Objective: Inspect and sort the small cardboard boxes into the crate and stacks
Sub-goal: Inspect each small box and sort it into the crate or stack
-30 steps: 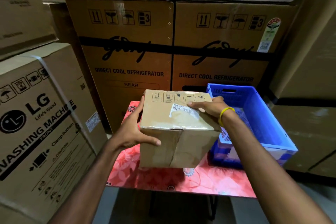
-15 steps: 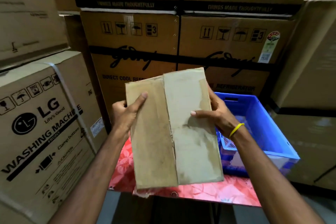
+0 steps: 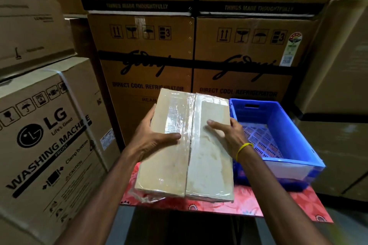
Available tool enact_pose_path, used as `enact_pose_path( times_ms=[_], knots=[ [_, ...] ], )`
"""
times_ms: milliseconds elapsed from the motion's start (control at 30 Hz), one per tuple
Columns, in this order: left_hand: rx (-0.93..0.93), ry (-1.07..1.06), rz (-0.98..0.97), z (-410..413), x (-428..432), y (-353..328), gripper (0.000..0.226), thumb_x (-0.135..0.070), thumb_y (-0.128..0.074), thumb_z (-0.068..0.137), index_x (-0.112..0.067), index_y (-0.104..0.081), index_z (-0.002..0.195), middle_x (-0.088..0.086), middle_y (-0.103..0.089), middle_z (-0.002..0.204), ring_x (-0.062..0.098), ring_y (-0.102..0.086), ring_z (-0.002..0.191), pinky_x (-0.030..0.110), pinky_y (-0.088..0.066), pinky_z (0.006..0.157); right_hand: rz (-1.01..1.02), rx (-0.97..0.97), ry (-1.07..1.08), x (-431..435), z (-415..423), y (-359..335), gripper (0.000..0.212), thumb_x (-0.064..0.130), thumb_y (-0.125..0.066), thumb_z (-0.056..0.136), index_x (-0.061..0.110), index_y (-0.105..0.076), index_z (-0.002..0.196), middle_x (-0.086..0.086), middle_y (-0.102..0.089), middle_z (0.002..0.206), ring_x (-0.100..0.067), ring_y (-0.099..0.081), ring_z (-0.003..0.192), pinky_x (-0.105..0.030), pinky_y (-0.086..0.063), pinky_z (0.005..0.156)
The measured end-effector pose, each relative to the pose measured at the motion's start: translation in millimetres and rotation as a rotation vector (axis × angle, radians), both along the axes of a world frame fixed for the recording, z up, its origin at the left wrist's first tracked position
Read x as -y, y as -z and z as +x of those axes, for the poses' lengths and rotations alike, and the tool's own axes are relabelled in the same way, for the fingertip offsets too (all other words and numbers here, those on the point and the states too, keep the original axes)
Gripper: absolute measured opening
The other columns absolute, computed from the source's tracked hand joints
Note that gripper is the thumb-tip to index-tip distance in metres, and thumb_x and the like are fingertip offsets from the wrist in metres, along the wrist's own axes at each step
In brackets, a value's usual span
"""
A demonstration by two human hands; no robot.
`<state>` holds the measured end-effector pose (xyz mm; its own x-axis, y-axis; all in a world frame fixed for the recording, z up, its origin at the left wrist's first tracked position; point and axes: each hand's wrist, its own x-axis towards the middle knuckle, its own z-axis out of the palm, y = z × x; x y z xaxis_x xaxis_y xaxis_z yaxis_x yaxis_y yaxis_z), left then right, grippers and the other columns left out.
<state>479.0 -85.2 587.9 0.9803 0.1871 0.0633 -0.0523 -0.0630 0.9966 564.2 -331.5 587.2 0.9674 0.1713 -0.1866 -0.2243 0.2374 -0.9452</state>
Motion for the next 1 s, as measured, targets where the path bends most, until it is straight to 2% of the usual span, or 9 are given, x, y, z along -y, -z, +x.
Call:
enact_pose_path(
  times_ms=[67, 133, 233, 400, 500, 633, 867, 933, 1000],
  knots=[
    [0.006, -0.022, 0.076, 0.6, -2.4, 7.8, 0.130, -0.026, -0.106, 0.048, -0.035, -0.037, 0.158, -0.005, -0.064, 0.140, 0.018, -0.063, 0.126, 0.039, -0.059, 0.097, 0.020, 0.012, -0.080, 0.4, -8.4, -3.4, 0.066, -0.007, -0.085, 0.077, 0.001, -0.055, 0.135, -0.021, -0.072, 0.122, -0.032, -0.074, 0.097, -0.031, -0.064, 0.061],
    [0.011, -0.052, 0.074, 0.0, -1.5, 14.1, 0.118, -0.024, -0.105, 0.047, -0.024, -0.048, 0.150, -0.002, -0.070, 0.129, 0.019, -0.068, 0.119, 0.026, -0.062, 0.083, -0.066, 0.095, -0.113, 1.8, -10.1, -2.6, 0.072, -0.007, -0.087, 0.074, 0.007, -0.052, 0.134, -0.015, -0.069, 0.121, -0.026, -0.070, 0.101, -0.024, -0.061, 0.058],
    [0.016, -0.070, 0.040, -0.2, -0.6, 20.9, 0.102, -0.020, -0.102, 0.049, -0.015, -0.055, 0.139, 0.003, -0.073, 0.122, 0.022, -0.072, 0.112, 0.022, -0.062, 0.075, -0.292, 0.242, -0.086, 2.3, -4.7, 4.4, 0.093, 0.011, -0.100, 0.060, 0.022, -0.047, 0.136, -0.002, -0.066, 0.121, -0.020, -0.065, 0.113, -0.024, -0.058, 0.076],
    [0.050, -0.094, 0.062, -1.2, -1.7, 24.0, 0.100, -0.029, -0.104, 0.048, -0.019, -0.057, 0.135, 0.002, -0.075, 0.120, 0.017, -0.074, 0.109, 0.030, -0.063, 0.081, -0.339, 0.310, -0.041, 1.4, 1.6, 12.7, 0.109, 0.014, -0.103, 0.056, 0.021, -0.044, 0.147, -0.001, -0.064, 0.128, -0.019, -0.061, 0.118, -0.034, -0.056, 0.092],
    [0.061, -0.081, 0.049, -1.4, -2.0, 24.7, 0.095, -0.026, -0.103, 0.055, -0.019, -0.057, 0.137, 0.002, -0.075, 0.121, 0.019, -0.074, 0.110, 0.037, -0.064, 0.086, -0.311, 0.326, -0.033, 2.1, 1.2, 16.2, 0.106, 0.014, -0.100, 0.061, 0.021, -0.042, 0.149, 0.000, -0.063, 0.127, -0.016, -0.061, 0.116, -0.032, -0.056, 0.091],
    [0.074, -0.068, 0.012, -0.7, -1.4, 23.6, 0.099, -0.042, -0.096, 0.052, -0.020, -0.055, 0.139, 0.001, -0.075, 0.121, 0.017, -0.075, 0.108, 0.031, -0.064, 0.081, -0.296, 0.321, -0.030, 4.0, 3.5, 15.7, 0.092, 0.014, -0.097, 0.067, 0.024, -0.045, 0.143, 0.004, -0.065, 0.121, -0.010, -0.062, 0.110, -0.022, -0.053, 0.078],
    [-0.020, -0.119, -0.196, 9.7, -4.8, 15.2, 0.091, -0.044, -0.090, 0.063, -0.019, -0.054, 0.143, 0.001, -0.073, 0.125, 0.018, -0.078, 0.098, 0.032, -0.063, 0.070, -0.361, 0.218, 0.029, 10.3, 17.6, 16.3, 0.100, 0.026, -0.103, 0.057, 0.026, -0.039, 0.134, -0.001, -0.064, 0.121, -0.021, -0.065, 0.108, -0.034, -0.056, 0.086],
    [-0.041, -0.142, -0.275, 11.7, -6.8, 12.5, 0.095, -0.053, -0.094, 0.053, -0.014, -0.059, 0.132, 0.003, -0.073, 0.120, 0.018, -0.077, 0.090, 0.032, -0.061, 0.070, -0.346, 0.122, 0.067, 11.5, 20.6, 12.0, 0.099, 0.029, -0.105, 0.054, 0.020, -0.039, 0.128, -0.004, -0.066, 0.115, -0.024, -0.070, 0.102, -0.041, -0.061, 0.087],
    [-0.032, -0.149, -0.311, 9.6, -9.4, 13.7, 0.079, -0.054, -0.094, 0.052, -0.012, -0.066, 0.114, 0.012, -0.070, 0.118, 0.020, -0.070, 0.090, 0.035, -0.057, 0.074, -0.288, 0.027, 0.077, 12.1, 27.9, 8.1, 0.088, 0.024, -0.105, 0.055, 0.009, -0.049, 0.121, -0.009, -0.072, 0.105, -0.022, -0.077, 0.086, -0.038, -0.066, 0.077]
  ],
)
